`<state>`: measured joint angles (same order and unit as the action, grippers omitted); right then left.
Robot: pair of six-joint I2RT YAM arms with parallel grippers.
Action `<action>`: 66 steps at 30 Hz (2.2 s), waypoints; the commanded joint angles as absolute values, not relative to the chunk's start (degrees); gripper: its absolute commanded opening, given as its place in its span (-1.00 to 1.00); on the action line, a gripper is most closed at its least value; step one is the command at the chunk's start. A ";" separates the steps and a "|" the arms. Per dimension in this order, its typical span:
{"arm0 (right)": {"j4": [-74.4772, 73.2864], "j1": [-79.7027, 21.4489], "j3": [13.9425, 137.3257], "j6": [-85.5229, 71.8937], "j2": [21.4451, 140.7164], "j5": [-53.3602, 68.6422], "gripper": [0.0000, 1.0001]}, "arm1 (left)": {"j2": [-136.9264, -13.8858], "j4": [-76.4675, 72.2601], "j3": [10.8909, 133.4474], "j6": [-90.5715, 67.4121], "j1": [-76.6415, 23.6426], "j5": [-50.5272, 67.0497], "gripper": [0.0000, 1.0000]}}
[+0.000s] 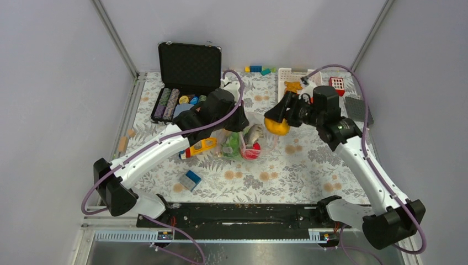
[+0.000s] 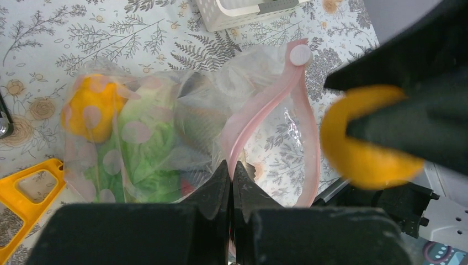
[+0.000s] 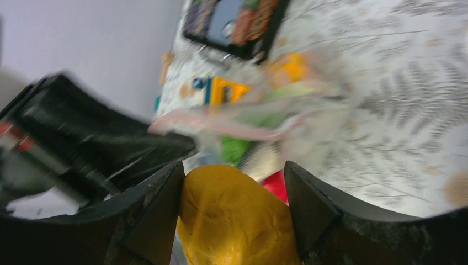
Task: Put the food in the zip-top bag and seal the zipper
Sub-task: Place the fake vegetable in the zipper food storage bag, then adjust the zipper food storage bag at the center of the board.
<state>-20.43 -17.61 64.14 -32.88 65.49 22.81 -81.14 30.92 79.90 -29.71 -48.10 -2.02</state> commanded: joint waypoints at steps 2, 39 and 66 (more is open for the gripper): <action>-18.26 -25.02 63.68 -34.99 63.28 25.99 -0.63 | -80.97 29.69 82.84 -33.03 -48.22 -1.30 -1.00; -34.36 -41.55 74.71 -50.15 74.90 -21.50 0.53 | -77.50 24.26 79.22 -36.19 -52.70 3.91 -1.00; -41.79 -41.57 60.95 -36.91 53.12 -25.29 0.62 | -74.17 21.97 75.82 -38.15 -51.24 1.05 -1.00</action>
<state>-37.17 -41.12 65.17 -36.64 55.48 -18.94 -76.31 26.79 75.72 -37.82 -51.55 0.45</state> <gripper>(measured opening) 0.851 0.008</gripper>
